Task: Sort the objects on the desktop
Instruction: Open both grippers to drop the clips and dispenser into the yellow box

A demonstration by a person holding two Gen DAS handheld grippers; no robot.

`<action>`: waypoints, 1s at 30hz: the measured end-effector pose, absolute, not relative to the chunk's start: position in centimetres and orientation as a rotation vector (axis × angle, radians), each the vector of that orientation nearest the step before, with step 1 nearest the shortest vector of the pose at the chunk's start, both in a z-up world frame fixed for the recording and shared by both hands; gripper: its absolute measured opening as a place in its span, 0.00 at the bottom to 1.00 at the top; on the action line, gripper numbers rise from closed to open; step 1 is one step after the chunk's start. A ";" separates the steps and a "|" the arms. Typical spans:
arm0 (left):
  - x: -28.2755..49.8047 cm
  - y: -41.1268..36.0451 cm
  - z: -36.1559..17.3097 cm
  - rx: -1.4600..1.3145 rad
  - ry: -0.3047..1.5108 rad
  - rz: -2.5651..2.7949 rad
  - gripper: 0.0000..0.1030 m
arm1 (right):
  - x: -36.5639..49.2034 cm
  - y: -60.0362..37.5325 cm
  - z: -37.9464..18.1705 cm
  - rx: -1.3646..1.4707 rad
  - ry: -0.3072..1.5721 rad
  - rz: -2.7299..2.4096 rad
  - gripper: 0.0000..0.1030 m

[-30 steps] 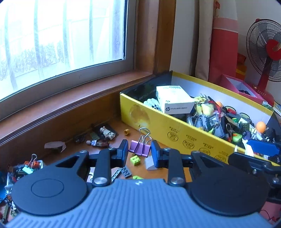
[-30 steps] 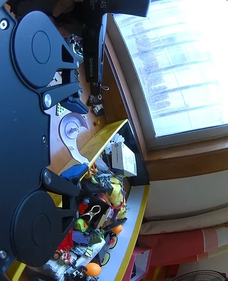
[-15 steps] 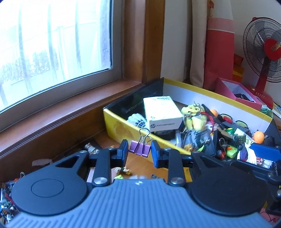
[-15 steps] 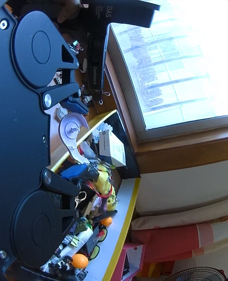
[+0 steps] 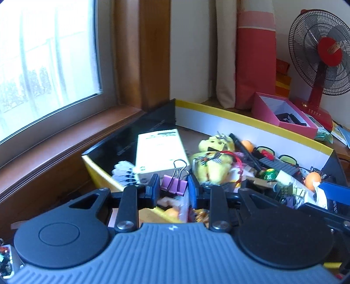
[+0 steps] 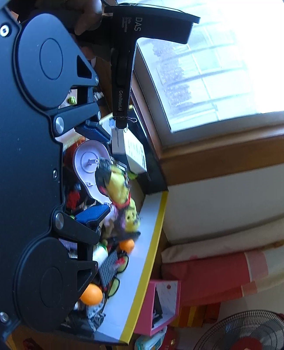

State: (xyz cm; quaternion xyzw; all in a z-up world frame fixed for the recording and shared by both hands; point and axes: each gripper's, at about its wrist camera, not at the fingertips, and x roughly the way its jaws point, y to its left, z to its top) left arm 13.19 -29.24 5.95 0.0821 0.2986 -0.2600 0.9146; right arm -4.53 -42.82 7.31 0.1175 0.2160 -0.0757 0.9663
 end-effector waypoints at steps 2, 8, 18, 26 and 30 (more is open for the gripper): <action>13.4 -30.2 5.8 0.173 0.617 -0.544 0.31 | -4.6 -43.8 7.3 0.243 0.435 -0.166 0.59; 14.2 -32.6 5.4 0.183 0.630 -0.557 0.31 | -4.6 -46.2 7.2 0.251 0.434 -0.189 0.59; 15.4 -35.5 4.4 0.170 0.695 -0.587 0.37 | -4.2 -48.9 7.0 0.257 0.444 -0.214 0.59; 15.5 -36.2 4.8 0.146 0.724 -0.559 0.84 | -4.1 -50.0 6.8 0.267 0.447 -0.232 0.60; 15.0 -36.6 5.2 0.176 0.712 -0.558 0.90 | -4.2 -50.2 6.7 0.271 0.446 -0.234 0.60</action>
